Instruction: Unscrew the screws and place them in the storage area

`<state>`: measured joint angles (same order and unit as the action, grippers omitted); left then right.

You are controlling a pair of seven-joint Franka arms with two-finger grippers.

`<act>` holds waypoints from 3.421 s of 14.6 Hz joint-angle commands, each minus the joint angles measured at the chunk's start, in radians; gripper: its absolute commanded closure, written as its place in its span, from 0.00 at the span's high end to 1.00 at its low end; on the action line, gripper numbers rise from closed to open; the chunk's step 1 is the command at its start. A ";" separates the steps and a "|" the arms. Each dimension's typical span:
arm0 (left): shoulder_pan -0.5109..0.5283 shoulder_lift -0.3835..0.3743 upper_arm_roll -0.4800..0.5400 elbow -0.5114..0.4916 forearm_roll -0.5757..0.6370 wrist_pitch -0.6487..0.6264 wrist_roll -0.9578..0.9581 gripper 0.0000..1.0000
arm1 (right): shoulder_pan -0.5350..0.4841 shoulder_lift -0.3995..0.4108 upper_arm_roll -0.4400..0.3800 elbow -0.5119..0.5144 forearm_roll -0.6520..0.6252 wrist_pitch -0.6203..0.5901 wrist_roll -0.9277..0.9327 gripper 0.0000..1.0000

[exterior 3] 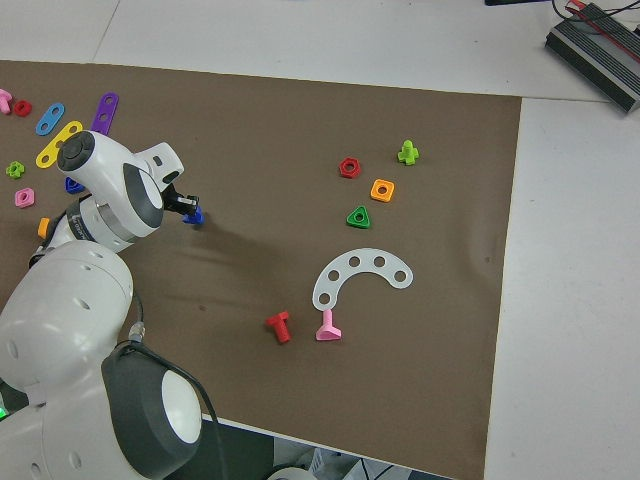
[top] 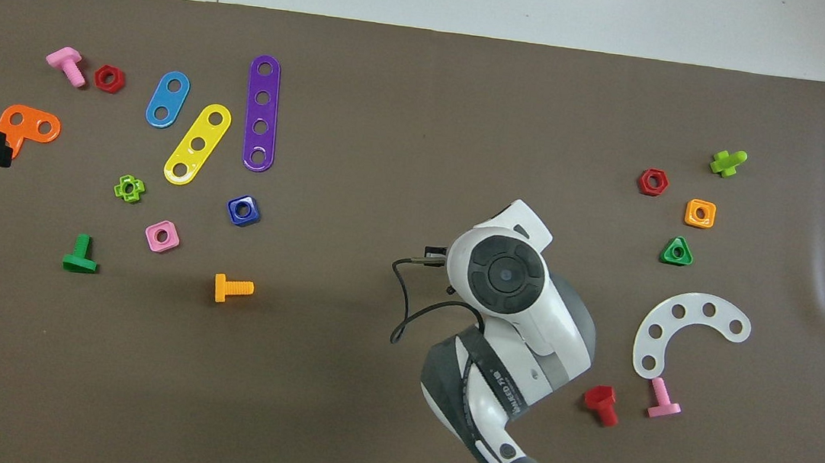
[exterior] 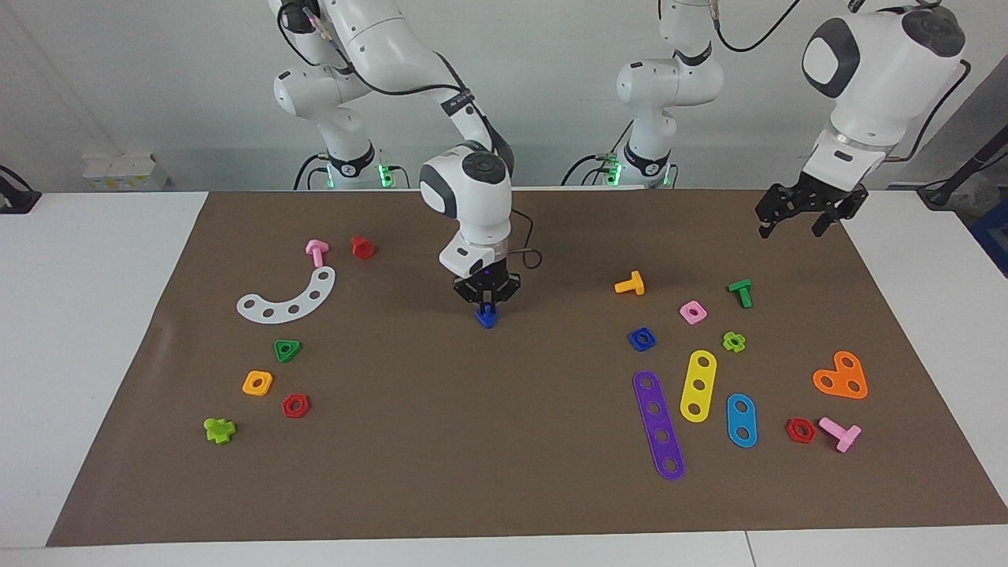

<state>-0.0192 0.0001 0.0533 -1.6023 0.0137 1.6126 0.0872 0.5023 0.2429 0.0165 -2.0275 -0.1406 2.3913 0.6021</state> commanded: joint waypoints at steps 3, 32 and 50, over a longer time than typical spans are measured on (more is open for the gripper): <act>-0.011 0.064 -0.013 0.134 0.019 -0.120 0.006 1.00 | -0.123 -0.112 0.010 -0.105 -0.019 -0.003 -0.207 0.00; -0.013 -0.003 -0.018 0.067 0.014 -0.099 -0.003 1.00 | -0.456 -0.274 -0.001 0.119 -0.002 -0.388 -0.412 1.00; -0.018 -0.003 -0.010 0.067 0.014 -0.094 -0.004 1.00 | -0.458 -0.301 0.000 0.421 0.128 -0.834 -0.403 1.00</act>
<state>-0.0305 0.0225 0.0419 -1.5084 0.0139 1.5093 0.0862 0.0586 -0.0442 0.0124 -1.5822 -0.0363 1.5592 0.2129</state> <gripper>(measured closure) 0.000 0.000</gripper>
